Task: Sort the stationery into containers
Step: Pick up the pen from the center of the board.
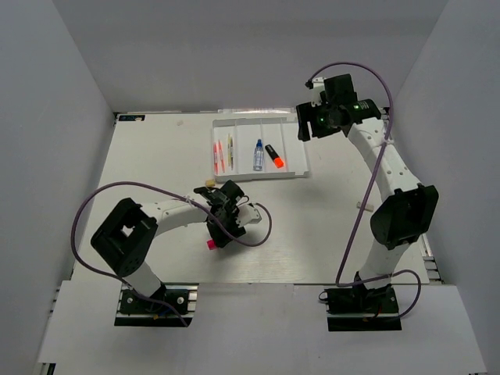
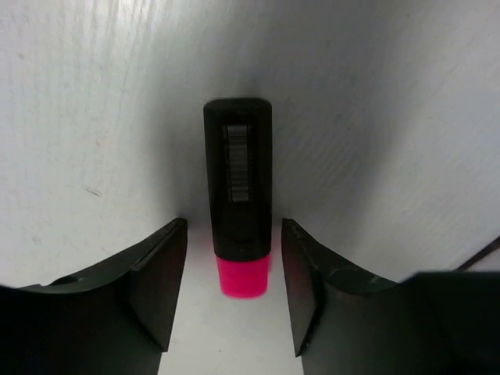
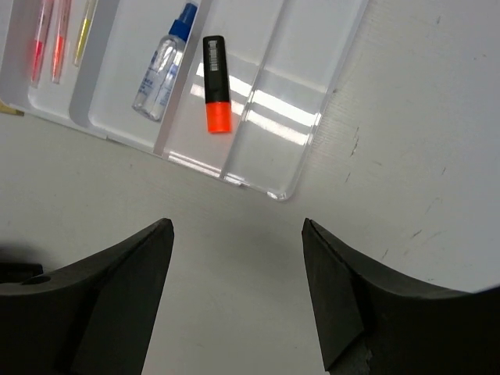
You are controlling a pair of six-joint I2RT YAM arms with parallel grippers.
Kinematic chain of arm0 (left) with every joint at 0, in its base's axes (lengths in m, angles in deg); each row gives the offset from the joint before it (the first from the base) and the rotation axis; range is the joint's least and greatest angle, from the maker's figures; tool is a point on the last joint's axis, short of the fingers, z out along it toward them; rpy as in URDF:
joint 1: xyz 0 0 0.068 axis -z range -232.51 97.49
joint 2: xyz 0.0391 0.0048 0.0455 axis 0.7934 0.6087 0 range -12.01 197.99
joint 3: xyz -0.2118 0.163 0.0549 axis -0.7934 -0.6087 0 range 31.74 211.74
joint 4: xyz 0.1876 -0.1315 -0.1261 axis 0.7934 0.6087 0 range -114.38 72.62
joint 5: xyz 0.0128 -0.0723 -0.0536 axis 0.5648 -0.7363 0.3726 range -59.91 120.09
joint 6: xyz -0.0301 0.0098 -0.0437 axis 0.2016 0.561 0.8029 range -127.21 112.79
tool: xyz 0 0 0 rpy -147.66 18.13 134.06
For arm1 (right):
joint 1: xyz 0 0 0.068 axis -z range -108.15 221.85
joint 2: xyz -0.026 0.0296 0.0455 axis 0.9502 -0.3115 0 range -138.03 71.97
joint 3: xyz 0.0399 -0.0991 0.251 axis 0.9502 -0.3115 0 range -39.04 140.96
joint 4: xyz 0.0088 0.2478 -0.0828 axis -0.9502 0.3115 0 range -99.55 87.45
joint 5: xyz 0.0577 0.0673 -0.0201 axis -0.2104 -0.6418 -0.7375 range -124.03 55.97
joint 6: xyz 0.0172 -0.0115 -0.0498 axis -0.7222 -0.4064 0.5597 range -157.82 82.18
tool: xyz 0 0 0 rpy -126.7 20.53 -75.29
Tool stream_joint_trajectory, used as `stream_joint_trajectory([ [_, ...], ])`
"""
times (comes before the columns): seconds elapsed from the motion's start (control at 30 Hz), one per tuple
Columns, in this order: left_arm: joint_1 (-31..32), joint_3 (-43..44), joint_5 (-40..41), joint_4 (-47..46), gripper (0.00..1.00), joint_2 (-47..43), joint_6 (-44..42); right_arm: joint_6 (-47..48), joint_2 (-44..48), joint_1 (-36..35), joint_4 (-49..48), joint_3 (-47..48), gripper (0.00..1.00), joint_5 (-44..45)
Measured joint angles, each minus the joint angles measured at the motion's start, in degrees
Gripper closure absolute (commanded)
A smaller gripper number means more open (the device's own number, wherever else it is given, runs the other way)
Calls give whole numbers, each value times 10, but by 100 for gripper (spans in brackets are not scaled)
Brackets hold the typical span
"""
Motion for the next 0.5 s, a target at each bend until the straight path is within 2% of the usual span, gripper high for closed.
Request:
stream_joint_trajectory([
  [0.13, 12, 11, 22, -1, 59, 13, 3, 3, 32, 3, 1, -40, 27, 2],
  [0.17, 14, 12, 25, -2, 66, 14, 5, 4, 42, 5, -1, -51, 27, 4],
  [0.2, 16, 15, 26, -2, 80, 15, 9, 5, 56, 9, -2, -67, 27, 6],
  [0.33, 29, 45, 19, -3, 90, 33, 43, 4, 114, 31, -2, -123, 27, 20],
  [0.4, 36, 88, 10, -6, 97, 51, 71, 1, 148, 48, -3, -151, 28, 28],
  [0.5, 41, 193, 2, -22, 100, 82, 131, -6, 194, 76, -3, -187, 28, 41],
])
